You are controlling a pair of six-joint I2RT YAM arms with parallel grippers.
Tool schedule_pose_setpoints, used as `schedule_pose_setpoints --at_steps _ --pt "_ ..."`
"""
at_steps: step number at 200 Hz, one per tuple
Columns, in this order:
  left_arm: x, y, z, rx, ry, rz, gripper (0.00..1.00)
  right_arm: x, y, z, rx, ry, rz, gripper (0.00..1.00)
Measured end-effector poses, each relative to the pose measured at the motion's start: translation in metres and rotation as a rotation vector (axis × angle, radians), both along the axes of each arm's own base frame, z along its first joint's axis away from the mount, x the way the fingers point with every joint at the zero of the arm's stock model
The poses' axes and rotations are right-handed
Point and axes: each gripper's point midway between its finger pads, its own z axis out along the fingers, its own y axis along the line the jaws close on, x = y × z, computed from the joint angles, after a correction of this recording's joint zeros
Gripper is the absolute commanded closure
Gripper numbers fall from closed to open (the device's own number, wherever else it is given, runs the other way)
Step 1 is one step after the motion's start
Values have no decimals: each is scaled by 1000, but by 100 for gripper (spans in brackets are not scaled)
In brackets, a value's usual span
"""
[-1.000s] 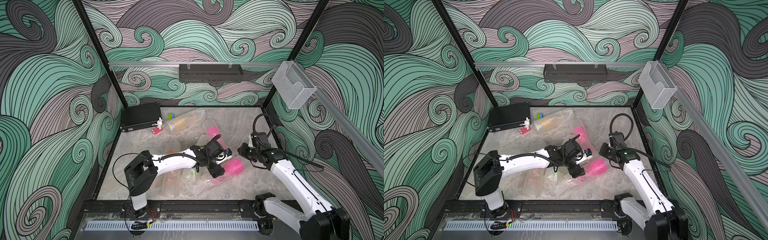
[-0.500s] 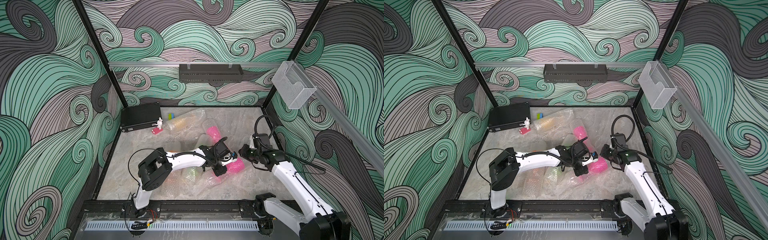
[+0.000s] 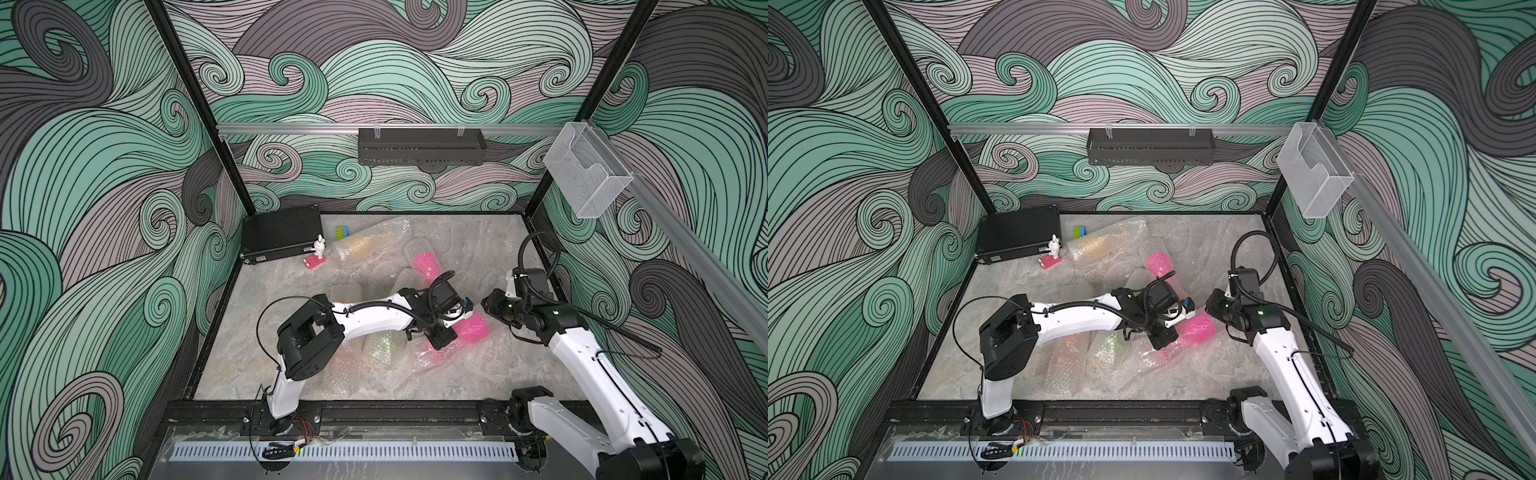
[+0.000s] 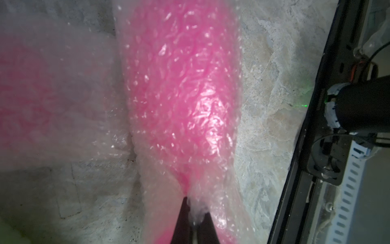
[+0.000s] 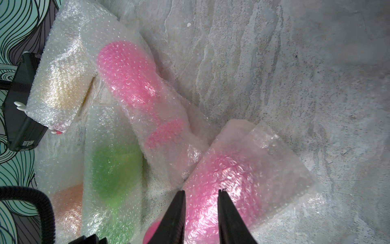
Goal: Unpack wine glasses from bubble wrap
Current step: Pick up the bubble wrap from the center of the board, then place the bubble wrap at the center of the board.
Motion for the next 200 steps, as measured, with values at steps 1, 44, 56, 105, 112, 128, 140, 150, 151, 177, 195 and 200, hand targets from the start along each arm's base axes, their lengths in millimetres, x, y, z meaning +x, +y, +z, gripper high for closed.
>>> schedule_pose_setpoints --at_steps 1,44,56,105,112,128,140,150,151,177,195,200 --pt "0 0 0 -1 2 2 100 0 0 0 -1 -1 0 67" --pt "29 -2 20 -96 141 201 100 -2 -3 16 -10 -39 4 64" --pt "39 -5 28 -139 184 267 100 -3 -3 17 -8 -41 5 62" --pt "69 -17 47 -255 298 451 100 -5 3 14 25 -25 24 55" --pt "72 -20 48 -265 300 463 100 -5 5 12 36 -20 30 53" --pt "75 -23 45 -272 302 482 100 -4 10 5 63 2 39 51" --pt "76 -25 41 -266 294 494 100 -3 15 0 88 19 47 51" --pt "77 -25 35 -257 283 501 100 -1 19 -5 100 32 57 51" --pt "77 -26 35 -256 282 502 100 -1 20 -6 100 34 57 51" --pt "79 -28 25 -236 232 522 100 0 30 -18 112 77 88 47" --pt "80 -31 23 -236 202 529 100 -1 36 -26 105 99 107 47" --pt "80 -32 24 -239 195 529 100 -2 36 -28 101 104 110 47"
